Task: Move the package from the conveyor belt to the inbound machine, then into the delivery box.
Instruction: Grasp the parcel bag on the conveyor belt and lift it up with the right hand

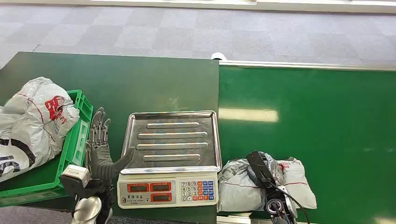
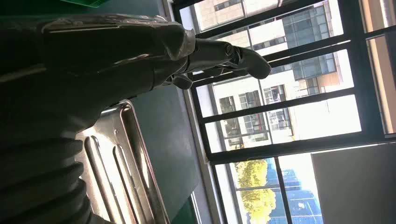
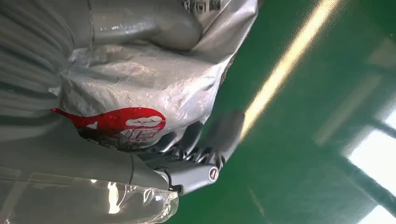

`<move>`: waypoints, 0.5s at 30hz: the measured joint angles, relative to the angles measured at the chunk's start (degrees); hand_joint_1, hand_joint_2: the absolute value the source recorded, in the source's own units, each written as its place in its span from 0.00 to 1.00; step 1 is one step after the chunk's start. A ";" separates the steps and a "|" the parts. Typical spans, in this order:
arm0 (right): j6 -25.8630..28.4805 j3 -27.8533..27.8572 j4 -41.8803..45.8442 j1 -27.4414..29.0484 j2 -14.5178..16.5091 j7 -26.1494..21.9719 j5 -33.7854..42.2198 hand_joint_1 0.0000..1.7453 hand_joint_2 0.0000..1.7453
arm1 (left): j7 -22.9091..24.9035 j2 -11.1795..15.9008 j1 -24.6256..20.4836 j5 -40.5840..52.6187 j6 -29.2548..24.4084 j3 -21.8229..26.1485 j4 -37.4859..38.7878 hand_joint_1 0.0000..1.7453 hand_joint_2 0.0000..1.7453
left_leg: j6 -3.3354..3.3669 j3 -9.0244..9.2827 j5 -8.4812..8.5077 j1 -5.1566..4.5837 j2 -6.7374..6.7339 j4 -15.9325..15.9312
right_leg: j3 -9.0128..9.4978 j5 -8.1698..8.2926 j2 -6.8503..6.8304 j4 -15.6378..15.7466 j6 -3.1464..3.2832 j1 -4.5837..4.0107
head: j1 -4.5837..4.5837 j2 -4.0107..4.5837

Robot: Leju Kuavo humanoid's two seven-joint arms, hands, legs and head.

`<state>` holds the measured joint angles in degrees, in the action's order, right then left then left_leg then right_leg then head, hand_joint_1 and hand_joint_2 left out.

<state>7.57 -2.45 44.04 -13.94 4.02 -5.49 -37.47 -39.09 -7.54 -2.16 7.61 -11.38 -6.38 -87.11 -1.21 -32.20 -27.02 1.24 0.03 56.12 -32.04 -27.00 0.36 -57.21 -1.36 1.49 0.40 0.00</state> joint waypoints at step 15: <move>-0.74 -0.07 -1.63 -1.23 0.11 0.04 -0.29 1.00 1.00 | 0.14 -0.23 -0.86 0.02 0.40 0.01 0.80 0.00 1.00 | 0.00 0.14 0.00 0.00 -0.01 0.00 | 0.13 0.00 0.00 0.00 0.00 0.00 | -0.01 0.00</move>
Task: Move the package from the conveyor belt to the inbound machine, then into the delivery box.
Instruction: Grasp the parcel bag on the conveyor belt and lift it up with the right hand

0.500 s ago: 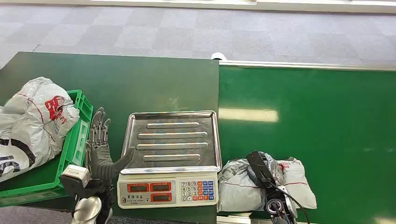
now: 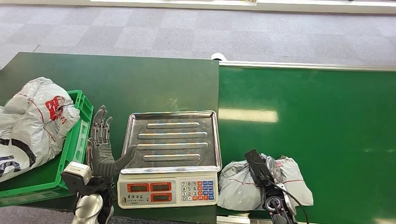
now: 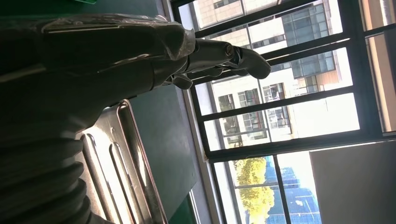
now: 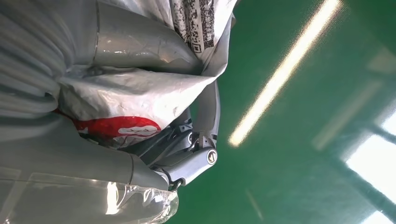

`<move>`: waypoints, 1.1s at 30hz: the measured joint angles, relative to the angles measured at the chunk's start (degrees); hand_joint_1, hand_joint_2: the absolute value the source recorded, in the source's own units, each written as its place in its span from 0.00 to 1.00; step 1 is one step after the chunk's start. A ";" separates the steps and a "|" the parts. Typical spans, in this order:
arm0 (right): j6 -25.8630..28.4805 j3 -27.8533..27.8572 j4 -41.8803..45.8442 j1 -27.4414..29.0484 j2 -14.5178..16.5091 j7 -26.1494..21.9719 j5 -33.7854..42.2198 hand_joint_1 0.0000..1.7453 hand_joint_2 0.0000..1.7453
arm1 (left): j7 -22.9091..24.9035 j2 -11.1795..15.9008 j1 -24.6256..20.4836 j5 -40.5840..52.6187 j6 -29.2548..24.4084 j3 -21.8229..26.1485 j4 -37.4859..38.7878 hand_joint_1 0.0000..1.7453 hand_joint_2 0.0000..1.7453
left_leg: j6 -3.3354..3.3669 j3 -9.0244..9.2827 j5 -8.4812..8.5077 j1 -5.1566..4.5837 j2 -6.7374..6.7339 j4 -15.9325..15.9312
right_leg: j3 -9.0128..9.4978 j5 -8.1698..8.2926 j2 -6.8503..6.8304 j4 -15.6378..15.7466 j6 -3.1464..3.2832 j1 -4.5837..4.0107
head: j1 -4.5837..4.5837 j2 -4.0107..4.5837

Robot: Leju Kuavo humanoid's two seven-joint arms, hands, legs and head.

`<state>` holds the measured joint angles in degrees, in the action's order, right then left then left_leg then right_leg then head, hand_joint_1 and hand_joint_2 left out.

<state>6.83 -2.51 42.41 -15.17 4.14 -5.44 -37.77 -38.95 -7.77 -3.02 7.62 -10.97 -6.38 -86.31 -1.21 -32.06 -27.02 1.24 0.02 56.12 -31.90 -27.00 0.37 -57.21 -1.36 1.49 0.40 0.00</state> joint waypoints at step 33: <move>0.46 5.26 34.12 9.91 -2.63 -17.52 9.17 1.00 1.00 | -1.09 0.20 1.89 -0.17 0.00 0.70 -0.15 0.00 1.00 | 0.00 -0.13 -0.01 -0.01 0.00 -0.01 | -0.11 0.00 -0.02 0.00 0.00 0.01 | 0.01 0.00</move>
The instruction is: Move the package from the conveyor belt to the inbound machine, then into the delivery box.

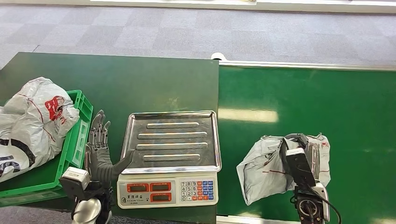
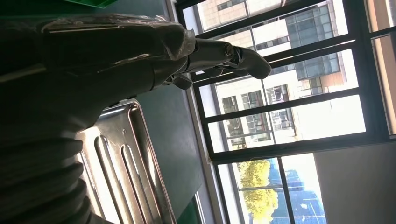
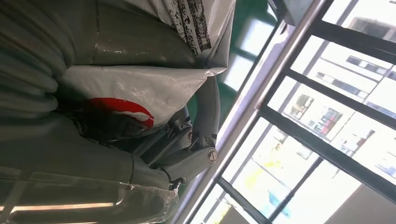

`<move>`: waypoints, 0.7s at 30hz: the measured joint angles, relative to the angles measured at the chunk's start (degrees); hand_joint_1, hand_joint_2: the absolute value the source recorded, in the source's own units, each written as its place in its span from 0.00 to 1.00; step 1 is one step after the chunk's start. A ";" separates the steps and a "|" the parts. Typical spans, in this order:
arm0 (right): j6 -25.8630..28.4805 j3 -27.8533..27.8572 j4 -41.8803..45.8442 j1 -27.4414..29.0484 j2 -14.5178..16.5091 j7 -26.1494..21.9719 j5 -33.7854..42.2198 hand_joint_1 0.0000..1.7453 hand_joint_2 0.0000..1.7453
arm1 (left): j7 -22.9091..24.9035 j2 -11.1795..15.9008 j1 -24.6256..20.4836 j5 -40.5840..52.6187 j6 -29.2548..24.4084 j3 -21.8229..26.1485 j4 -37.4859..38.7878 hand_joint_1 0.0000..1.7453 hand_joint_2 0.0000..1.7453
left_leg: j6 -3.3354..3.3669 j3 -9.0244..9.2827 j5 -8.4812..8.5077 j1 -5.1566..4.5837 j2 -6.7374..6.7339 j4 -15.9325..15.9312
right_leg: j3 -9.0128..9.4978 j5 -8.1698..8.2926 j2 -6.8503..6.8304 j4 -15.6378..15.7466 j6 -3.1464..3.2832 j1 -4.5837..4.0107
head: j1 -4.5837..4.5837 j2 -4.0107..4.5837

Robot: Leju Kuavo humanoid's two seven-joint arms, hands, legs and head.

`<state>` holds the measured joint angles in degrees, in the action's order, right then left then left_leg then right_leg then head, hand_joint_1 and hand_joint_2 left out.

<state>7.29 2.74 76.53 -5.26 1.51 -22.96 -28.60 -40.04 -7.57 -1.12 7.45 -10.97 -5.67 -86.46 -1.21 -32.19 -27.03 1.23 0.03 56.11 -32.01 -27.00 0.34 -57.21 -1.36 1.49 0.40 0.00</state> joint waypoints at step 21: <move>-2.45 -10.22 16.48 -13.13 -1.66 -6.87 -3.04 1.00 1.00 | 0.00 0.45 -1.81 -2.24 0.16 -1.60 0.30 0.00 1.00 | 0.00 0.03 0.03 0.00 -0.06 0.00 | 0.06 0.02 0.06 -0.05 0.01 0.00 | -0.01 0.00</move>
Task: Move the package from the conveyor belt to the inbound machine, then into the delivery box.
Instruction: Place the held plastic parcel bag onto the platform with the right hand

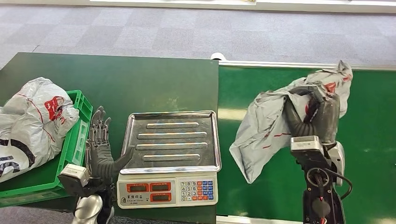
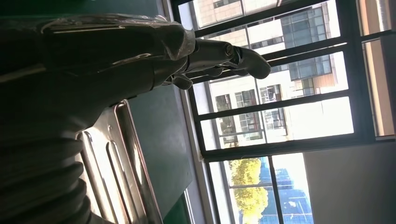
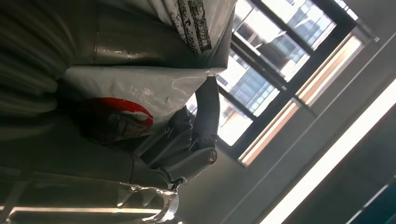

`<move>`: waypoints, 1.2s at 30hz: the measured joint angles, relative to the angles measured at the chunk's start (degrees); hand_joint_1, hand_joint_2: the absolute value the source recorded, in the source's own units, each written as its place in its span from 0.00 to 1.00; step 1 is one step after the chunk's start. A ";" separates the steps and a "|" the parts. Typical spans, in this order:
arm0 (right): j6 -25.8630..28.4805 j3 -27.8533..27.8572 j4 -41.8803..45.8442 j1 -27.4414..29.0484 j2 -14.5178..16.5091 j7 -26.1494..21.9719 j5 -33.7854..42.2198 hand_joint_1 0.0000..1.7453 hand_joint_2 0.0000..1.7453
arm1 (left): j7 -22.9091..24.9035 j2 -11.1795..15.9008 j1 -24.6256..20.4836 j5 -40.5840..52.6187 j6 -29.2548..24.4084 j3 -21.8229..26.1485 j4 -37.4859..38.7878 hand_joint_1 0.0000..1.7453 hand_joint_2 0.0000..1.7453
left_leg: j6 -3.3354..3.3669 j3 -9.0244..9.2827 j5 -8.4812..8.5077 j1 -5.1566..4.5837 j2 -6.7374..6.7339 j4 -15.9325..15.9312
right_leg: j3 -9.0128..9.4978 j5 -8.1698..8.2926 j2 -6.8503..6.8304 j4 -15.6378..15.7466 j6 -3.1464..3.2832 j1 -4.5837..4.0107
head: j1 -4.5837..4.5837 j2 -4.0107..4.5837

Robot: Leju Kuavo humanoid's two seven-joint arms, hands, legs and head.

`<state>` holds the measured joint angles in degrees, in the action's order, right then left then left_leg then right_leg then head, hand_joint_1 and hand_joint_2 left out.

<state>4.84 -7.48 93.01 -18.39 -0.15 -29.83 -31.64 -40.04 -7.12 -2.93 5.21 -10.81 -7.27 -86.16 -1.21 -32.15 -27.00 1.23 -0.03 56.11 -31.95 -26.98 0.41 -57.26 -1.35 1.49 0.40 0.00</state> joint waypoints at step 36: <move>-9.31 -44.84 -41.26 -25.71 -0.69 3.34 -12.92 1.00 1.00 | 0.00 0.98 -0.45 0.54 0.82 0.12 1.31 0.00 1.00 | -0.01 -0.10 0.05 0.02 0.07 0.01 | -0.08 0.00 -0.04 -0.01 0.00 -0.01 | 0.00 0.00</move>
<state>-4.47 -52.33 51.75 -44.10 -0.84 -26.49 -44.57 -40.04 -6.14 -3.38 5.75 -9.99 -7.15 -84.85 -1.22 -32.26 -26.94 1.24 0.04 56.12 -32.04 -26.97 0.37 -57.27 -1.35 1.48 0.40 0.00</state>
